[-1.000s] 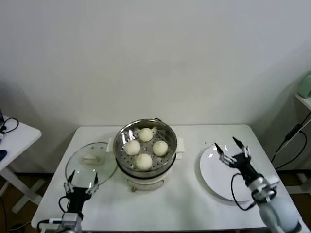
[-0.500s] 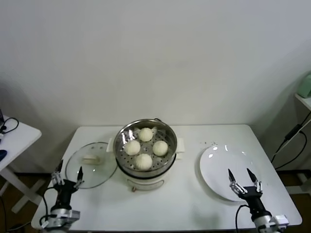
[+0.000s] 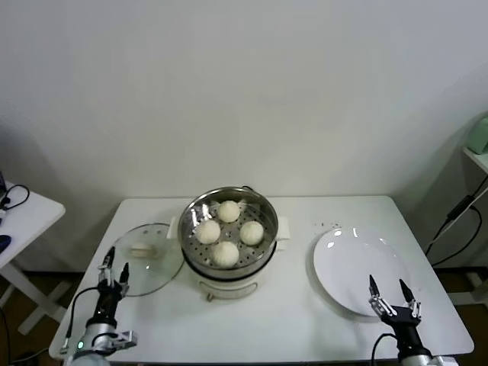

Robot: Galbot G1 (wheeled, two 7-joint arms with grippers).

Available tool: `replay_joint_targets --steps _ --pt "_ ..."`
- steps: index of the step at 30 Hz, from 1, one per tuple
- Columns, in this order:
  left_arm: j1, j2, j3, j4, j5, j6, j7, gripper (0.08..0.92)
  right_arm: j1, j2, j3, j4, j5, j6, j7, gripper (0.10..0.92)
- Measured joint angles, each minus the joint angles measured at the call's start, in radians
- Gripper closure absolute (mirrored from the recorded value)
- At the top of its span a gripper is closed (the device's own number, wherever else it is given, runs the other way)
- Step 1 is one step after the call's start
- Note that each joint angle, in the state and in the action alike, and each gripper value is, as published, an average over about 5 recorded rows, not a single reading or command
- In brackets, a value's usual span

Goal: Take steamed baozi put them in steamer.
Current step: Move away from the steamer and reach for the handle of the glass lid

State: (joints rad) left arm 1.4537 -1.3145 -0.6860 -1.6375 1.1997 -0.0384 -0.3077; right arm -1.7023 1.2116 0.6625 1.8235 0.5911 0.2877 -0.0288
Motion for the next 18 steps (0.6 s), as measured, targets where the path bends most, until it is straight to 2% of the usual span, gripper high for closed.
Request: replay_joint_targets --steps 18 --pt "-0.073 -0.021 0.065 0.042 0.143 0.122 0.112 0.177 -0.034 0.03 0.018 0.021 0.002 0.017 0.01 0.203"
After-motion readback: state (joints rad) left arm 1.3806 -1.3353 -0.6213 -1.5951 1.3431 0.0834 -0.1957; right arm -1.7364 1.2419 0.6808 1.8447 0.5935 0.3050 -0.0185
